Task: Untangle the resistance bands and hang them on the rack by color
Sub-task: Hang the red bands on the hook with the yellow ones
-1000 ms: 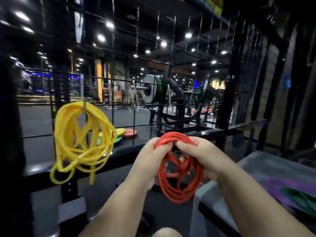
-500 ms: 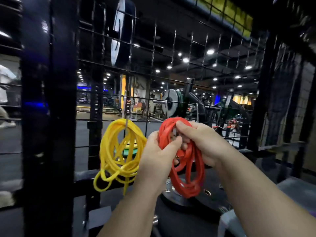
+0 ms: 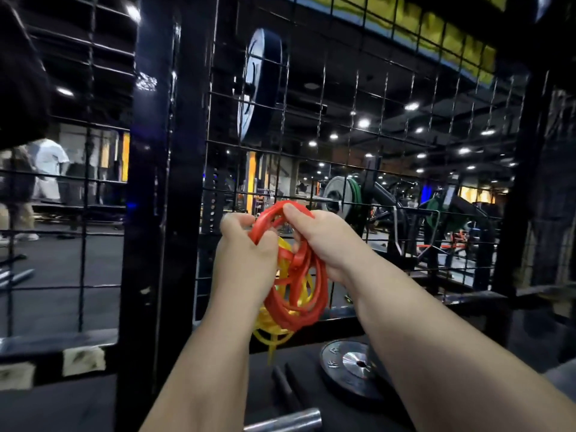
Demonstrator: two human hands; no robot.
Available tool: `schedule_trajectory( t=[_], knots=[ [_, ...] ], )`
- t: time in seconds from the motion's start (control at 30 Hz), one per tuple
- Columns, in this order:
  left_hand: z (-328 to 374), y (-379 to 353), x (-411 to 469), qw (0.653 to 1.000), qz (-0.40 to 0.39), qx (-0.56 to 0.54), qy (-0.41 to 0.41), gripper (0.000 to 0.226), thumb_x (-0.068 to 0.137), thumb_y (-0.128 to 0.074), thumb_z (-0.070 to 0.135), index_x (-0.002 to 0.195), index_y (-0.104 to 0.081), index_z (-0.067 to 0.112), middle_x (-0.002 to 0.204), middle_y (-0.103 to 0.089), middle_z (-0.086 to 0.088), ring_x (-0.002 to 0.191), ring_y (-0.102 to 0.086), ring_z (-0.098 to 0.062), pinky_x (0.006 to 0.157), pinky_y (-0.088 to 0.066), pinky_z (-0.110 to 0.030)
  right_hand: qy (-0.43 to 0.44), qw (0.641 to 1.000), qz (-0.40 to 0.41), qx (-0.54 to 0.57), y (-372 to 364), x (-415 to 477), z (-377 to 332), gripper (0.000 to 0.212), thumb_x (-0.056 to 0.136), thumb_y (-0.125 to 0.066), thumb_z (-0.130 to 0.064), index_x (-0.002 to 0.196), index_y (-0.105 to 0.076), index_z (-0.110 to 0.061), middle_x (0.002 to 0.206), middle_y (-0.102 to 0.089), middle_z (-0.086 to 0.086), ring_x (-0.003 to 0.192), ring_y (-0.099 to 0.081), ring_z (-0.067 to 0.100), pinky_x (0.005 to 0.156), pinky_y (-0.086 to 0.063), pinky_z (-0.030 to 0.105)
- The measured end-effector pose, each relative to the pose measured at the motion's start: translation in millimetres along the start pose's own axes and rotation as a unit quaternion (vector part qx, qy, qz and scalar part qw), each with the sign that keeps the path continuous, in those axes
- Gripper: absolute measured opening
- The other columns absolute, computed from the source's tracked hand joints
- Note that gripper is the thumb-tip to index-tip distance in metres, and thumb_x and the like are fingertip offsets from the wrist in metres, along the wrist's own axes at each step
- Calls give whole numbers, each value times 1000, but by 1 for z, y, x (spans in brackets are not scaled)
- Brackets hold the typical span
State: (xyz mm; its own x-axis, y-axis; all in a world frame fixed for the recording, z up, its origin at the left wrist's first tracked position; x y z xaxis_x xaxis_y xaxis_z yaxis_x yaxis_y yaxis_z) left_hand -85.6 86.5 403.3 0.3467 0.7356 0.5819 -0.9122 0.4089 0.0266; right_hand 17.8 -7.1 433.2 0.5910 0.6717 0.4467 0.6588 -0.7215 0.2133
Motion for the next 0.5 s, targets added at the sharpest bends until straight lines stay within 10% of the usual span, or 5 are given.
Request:
schedule_trajectory(
  t=[0.5],
  knots=[
    [-16, 5, 4, 999, 8, 36, 0, 15, 91, -47, 29, 103, -39, 25, 87, -63, -3, 69, -65, -25, 65, -56, -45, 7, 993, 26, -113, -14, 23, 12, 40, 91, -60, -47, 81, -61, -9, 61, -59, 4, 49, -57, 16, 57, -51, 35]
  ],
)
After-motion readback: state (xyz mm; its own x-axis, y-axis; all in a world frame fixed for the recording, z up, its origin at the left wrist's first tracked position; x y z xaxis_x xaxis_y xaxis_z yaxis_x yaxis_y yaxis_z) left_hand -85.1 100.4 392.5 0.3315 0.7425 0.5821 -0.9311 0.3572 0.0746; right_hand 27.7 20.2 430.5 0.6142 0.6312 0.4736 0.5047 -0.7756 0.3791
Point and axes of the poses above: each hand's wrist, its own x-axis towards the middle knuckle, its own y-axis out of the back of the hand, z = x × y, the point moved 9 cm from there along x, towards the middle knuckle
